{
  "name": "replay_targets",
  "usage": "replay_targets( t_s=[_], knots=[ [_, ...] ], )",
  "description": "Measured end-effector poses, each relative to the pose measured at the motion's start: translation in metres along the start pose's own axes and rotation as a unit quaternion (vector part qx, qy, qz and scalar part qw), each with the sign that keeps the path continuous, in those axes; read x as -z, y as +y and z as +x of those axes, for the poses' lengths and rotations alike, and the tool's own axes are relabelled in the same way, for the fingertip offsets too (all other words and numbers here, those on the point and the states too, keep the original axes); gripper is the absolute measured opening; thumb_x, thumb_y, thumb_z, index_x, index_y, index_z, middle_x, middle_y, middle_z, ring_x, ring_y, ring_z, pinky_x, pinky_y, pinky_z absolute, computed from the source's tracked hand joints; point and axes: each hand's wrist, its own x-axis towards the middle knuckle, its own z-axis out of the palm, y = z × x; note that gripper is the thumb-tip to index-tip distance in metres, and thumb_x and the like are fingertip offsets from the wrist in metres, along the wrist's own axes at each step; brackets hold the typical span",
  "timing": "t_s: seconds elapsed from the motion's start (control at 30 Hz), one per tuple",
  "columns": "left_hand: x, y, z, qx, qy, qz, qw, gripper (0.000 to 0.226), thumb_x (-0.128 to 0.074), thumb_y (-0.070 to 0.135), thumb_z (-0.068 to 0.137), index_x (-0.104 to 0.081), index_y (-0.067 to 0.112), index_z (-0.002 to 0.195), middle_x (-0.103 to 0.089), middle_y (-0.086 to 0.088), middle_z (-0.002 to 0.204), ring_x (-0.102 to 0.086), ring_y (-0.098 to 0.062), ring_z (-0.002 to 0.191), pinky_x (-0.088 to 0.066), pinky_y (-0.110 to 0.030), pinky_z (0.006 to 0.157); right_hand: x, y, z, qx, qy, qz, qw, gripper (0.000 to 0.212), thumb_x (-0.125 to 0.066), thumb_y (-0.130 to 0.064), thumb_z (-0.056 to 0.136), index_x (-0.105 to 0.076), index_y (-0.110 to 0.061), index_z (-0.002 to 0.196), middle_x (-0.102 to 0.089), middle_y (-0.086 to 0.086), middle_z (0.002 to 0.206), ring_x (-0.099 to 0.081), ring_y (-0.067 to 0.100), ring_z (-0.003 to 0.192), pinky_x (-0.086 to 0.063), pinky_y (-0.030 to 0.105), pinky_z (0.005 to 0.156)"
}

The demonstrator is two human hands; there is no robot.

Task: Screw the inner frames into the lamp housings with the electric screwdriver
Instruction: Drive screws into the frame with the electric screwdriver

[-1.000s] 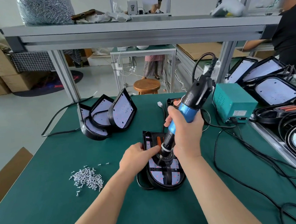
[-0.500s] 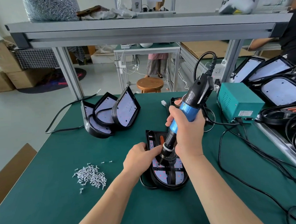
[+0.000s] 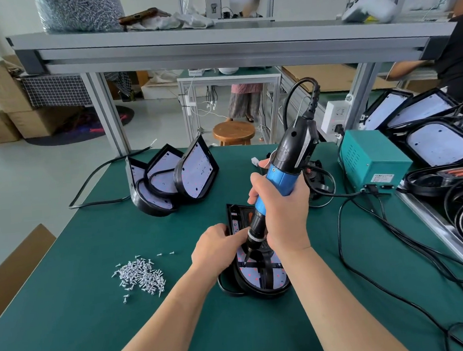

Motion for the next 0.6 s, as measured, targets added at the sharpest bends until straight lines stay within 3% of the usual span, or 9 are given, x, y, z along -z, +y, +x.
replay_targets(
  t_s=[0.17, 0.47, 0.6],
  knots=[
    [-0.0022, 0.0, 0.0018, 0.0, 0.016, 0.007, 1.0, 0.049, -0.051, 0.059, 0.055, -0.041, 0.013, 0.069, -0.053, -0.003, 0.069, -0.046, -0.025, 0.067, -0.036, -0.033, 0.064, 0.0003, 0.0001, -0.0023, 0.017, -0.016, -0.013, 1.0, 0.018, -0.064, -0.007, 0.077, -0.057, -0.015, 0.091, -0.054, -0.002, 0.058, -0.051, 0.018, 0.05, -0.047, 0.024, 0.054],
    [-0.0062, -0.0019, 0.0022, -0.002, 0.032, 0.004, 0.999, 0.045, -0.052, 0.057, 0.057, -0.038, 0.015, 0.064, -0.047, 0.008, 0.051, -0.041, -0.021, 0.059, -0.033, -0.03, 0.06, 0.0021, 0.0046, 0.0, 0.005, -0.031, 0.0, 1.0, 0.015, -0.061, -0.002, 0.075, -0.051, -0.007, 0.085, -0.05, 0.006, 0.059, -0.048, 0.018, 0.048, -0.046, 0.023, 0.053],
    [-0.0061, -0.0013, 0.0014, 0.004, 0.035, 0.014, 0.999, 0.044, -0.048, 0.056, 0.055, -0.037, 0.015, 0.065, -0.046, 0.005, 0.055, -0.04, -0.021, 0.058, -0.032, -0.031, 0.058, 0.0076, 0.0026, -0.0013, 0.0, -0.103, 0.017, 0.995, 0.014, -0.058, 0.002, 0.077, -0.053, -0.006, 0.087, -0.05, 0.011, 0.058, -0.05, 0.016, 0.05, -0.048, 0.021, 0.058]
  ],
)
